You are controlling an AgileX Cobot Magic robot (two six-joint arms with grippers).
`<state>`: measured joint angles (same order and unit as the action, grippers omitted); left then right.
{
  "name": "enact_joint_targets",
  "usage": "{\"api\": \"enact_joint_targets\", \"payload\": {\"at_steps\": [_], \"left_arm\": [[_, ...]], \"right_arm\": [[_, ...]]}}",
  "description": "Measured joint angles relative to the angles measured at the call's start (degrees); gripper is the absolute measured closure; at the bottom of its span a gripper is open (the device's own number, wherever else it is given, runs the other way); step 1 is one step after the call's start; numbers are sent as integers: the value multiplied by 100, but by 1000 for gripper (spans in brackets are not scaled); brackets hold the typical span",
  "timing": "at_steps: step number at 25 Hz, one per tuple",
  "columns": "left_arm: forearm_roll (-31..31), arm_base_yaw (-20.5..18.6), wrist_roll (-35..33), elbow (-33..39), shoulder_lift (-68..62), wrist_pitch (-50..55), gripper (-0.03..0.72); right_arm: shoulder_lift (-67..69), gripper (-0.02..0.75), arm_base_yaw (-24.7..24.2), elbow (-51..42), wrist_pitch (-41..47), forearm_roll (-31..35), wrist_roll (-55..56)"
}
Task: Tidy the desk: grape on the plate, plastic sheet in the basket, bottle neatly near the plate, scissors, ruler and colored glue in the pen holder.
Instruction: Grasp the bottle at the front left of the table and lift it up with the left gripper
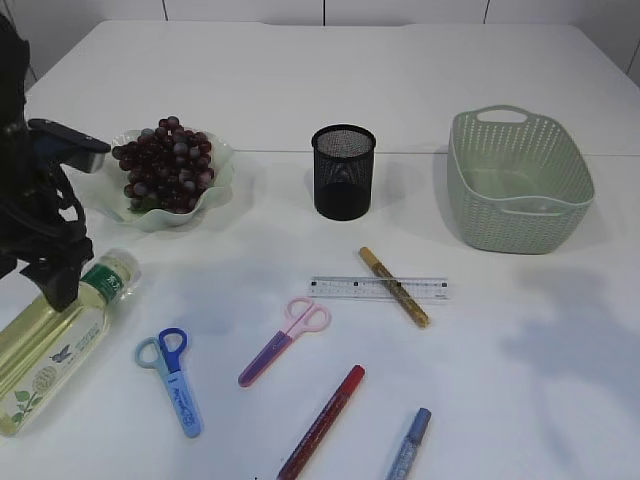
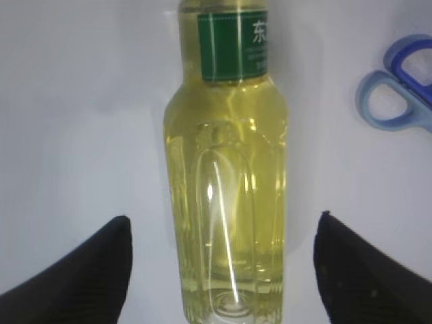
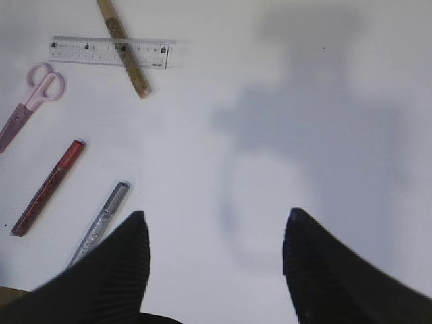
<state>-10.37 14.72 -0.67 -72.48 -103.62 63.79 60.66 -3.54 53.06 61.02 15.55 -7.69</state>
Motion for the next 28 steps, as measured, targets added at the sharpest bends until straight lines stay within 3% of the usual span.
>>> {"api": "enact_joint_targets", "payload": {"at_steps": [7,15,28], "left_arm": [[226,-364,-57,179,0,-268,76],[442,-170,-185,179,-13,-322,78],[398,-170,-194,179,-527,-274,93]], "right_arm": [[0,248,0,0,-69,0,0],[0,248,0,0,-175,0,0],[0,248,0,0,-182,0,0]]}}
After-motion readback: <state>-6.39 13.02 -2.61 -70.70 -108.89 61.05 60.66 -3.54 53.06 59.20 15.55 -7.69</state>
